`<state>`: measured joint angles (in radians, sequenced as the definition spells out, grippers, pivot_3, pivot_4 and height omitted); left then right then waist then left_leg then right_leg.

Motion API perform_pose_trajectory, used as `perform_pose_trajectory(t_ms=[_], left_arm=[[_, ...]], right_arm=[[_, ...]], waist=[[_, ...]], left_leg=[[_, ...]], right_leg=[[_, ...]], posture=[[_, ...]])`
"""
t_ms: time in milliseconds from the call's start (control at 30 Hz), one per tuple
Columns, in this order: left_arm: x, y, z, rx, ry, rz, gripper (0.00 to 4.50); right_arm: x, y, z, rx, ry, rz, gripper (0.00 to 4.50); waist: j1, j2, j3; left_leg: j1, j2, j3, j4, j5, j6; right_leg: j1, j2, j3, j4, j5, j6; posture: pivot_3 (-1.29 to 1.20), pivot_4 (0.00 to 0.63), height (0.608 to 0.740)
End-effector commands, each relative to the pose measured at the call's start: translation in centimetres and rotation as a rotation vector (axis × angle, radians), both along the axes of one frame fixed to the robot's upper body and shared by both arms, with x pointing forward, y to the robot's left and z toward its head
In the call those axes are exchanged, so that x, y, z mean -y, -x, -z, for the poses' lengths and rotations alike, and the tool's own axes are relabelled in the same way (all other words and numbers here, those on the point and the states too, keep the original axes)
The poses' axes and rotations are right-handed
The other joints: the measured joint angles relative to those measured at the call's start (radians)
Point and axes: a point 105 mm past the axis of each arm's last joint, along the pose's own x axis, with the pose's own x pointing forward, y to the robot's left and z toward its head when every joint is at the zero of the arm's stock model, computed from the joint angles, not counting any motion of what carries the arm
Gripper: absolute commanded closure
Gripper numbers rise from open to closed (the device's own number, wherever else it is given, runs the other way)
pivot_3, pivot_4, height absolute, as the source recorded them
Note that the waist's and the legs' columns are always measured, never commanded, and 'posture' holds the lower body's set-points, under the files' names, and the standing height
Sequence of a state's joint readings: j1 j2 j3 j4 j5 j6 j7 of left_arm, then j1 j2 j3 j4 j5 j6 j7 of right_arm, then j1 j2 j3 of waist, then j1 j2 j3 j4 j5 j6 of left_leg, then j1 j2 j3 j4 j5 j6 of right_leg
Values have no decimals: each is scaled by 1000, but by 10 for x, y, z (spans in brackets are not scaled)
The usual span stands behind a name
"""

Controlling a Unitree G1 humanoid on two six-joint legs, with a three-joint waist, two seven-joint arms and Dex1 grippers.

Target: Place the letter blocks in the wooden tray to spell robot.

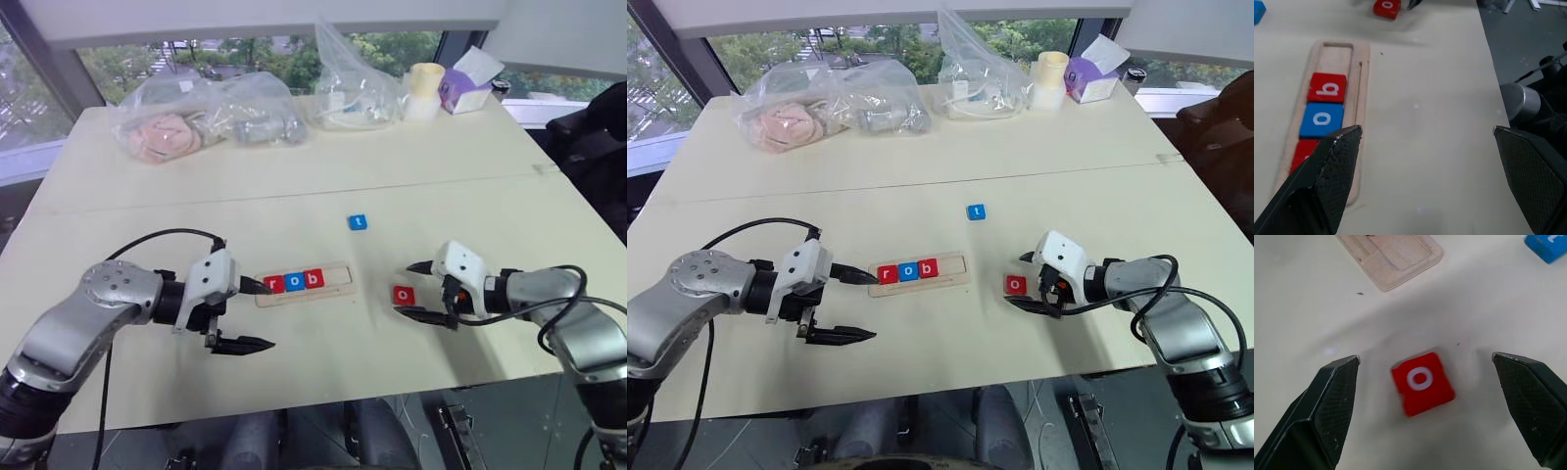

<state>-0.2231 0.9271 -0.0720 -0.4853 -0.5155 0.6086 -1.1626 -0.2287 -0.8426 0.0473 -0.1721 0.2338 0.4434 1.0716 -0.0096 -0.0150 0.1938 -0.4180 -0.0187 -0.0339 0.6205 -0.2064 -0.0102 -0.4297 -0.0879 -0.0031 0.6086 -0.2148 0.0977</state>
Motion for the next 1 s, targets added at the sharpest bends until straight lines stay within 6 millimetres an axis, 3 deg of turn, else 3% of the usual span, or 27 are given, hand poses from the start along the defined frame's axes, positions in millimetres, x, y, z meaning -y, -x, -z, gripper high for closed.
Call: perform_pose_trajectory(t_ms=[33,200,233,300,400,467,700,867,1000], left_arm=[[5,3,-7,29,17,7,0],[5,4,-7,29,21,-2,0],[4,4,-7,30,21,-7,0],[3,2,-7,34,20,-18,0],[1,-1,-7,42,19,-33,0],[0,-3,-6,51,15,-42,0],[-7,-6,-4,60,2,-65,0],[-19,-13,-3,65,-26,-114,0],[-23,-13,4,58,-43,-129,0]], right_arm=[[1,-2,1,15,26,-59,51],[10,-2,11,3,68,-94,51],[12,-3,13,8,82,-95,283],[12,-4,13,15,89,-103,875],[6,-6,9,28,76,-113,2521],[4,-6,6,27,67,-113,3387],[-12,-11,-10,68,38,-145,3387],[-55,-18,-32,86,-44,-244,3387],[-92,-33,-27,97,-29,-348,3387]], waist=[[0,0,0],[-1,0,0],[-1,0,0],[-1,0,0],[-1,0,0],[-1,0,0],[-1,0,0],[-6,0,0],[-7,0,0]], left_leg=[[0,0,0,1,0,0],[-1,0,0,2,0,0],[-1,0,0,2,0,0],[0,0,0,2,0,0],[0,0,0,2,0,0],[0,0,0,2,0,0],[0,0,0,3,0,0],[1,0,0,2,0,0],[1,0,-1,2,0,0]], right_leg=[[0,0,0,0,0,0],[1,0,0,0,2,-3],[1,0,0,1,2,-3],[1,0,0,1,2,-3],[1,0,0,1,2,-3],[1,0,0,1,2,-3],[1,0,0,2,2,-4],[1,1,0,3,2,-4],[1,1,0,3,2,-4]], posture=[[0,150,740],[0,150,740],[0,150,740],[0,150,740],[0,150,740],[0,150,740],[0,150,740],[0,150,740],[0,150,740]])
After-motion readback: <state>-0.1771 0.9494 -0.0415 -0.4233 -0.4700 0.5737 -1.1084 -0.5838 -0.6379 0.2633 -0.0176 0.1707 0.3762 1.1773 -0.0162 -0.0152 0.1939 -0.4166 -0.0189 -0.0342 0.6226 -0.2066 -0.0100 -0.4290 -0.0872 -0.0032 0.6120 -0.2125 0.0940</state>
